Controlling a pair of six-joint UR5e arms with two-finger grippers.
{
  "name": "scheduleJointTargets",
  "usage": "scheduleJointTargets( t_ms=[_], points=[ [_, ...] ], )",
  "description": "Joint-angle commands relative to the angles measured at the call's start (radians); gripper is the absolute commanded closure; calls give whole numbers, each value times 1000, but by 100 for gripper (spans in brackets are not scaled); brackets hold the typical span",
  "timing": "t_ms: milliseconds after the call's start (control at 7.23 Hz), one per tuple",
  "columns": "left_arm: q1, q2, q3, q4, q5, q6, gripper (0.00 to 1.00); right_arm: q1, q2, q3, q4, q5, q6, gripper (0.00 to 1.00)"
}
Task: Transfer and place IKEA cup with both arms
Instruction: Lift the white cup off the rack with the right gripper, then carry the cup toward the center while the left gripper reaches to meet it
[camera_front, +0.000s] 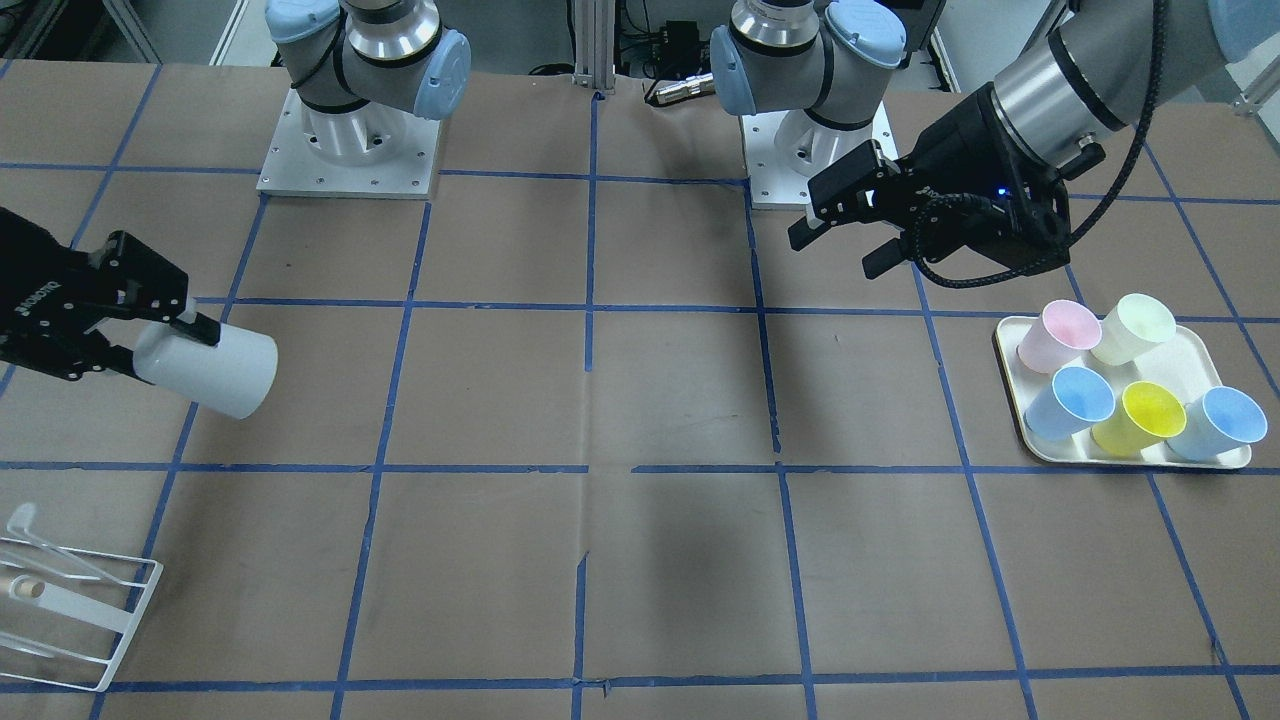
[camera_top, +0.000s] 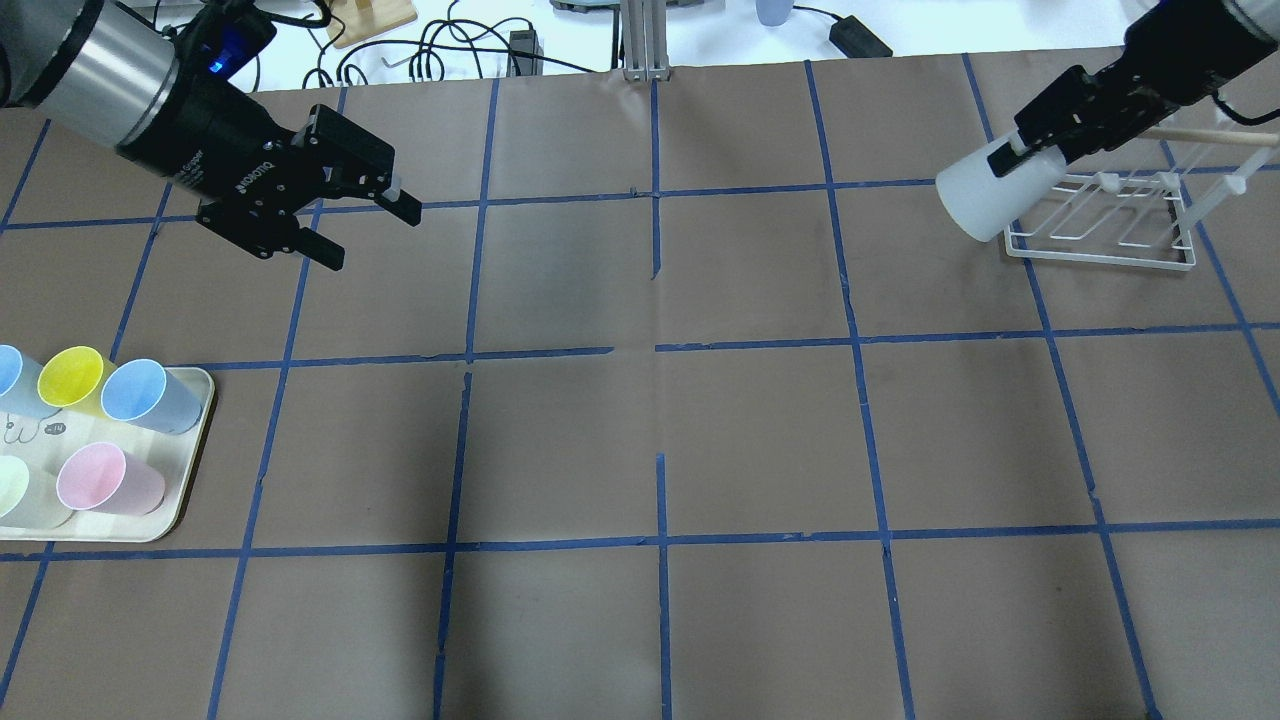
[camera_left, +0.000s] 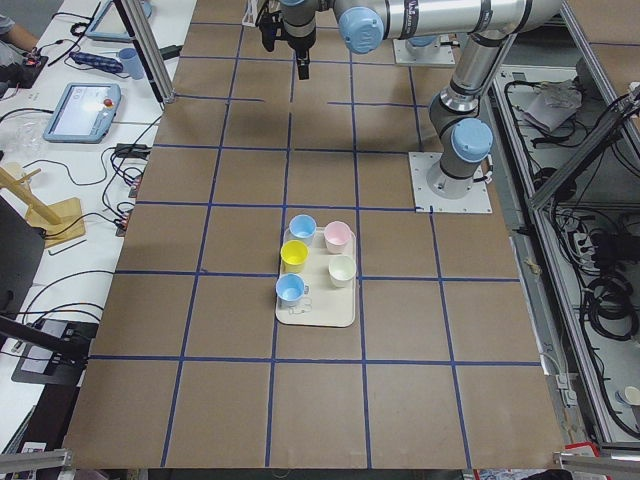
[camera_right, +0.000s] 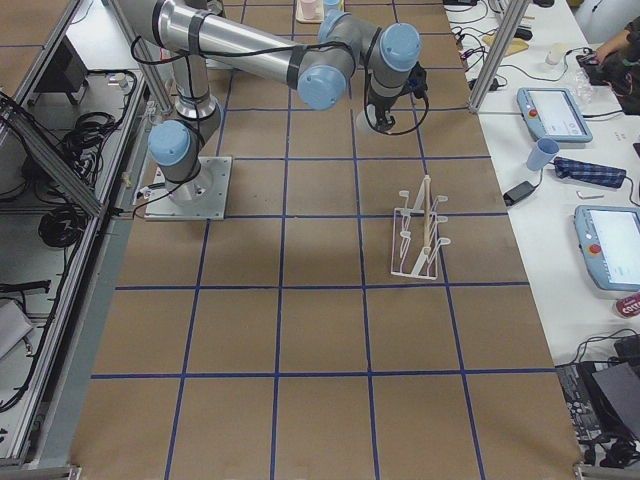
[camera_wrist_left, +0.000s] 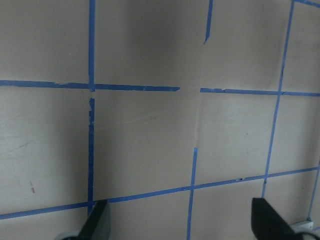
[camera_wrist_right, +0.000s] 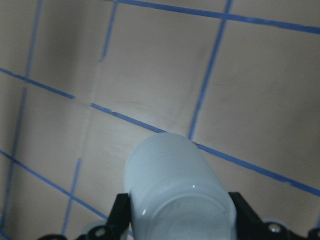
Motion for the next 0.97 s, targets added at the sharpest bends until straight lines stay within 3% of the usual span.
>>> scheduleJointTargets(
  t_ms=[0,277,553,830],
  points=[
    [3,7,-90,2,-291,1,0,45,-13,8,205,300,-1,94],
    [-13,3,-147,8,-530,-1,0,71,-12,14,348,482,-50,94],
    [-30,-7,-181,27,-652,-1,0,73,2,42,539,595,-230,96],
    [-98,-28,-190,91,-789,-1,0,82,13,59,580,611,-265,96]
  ],
)
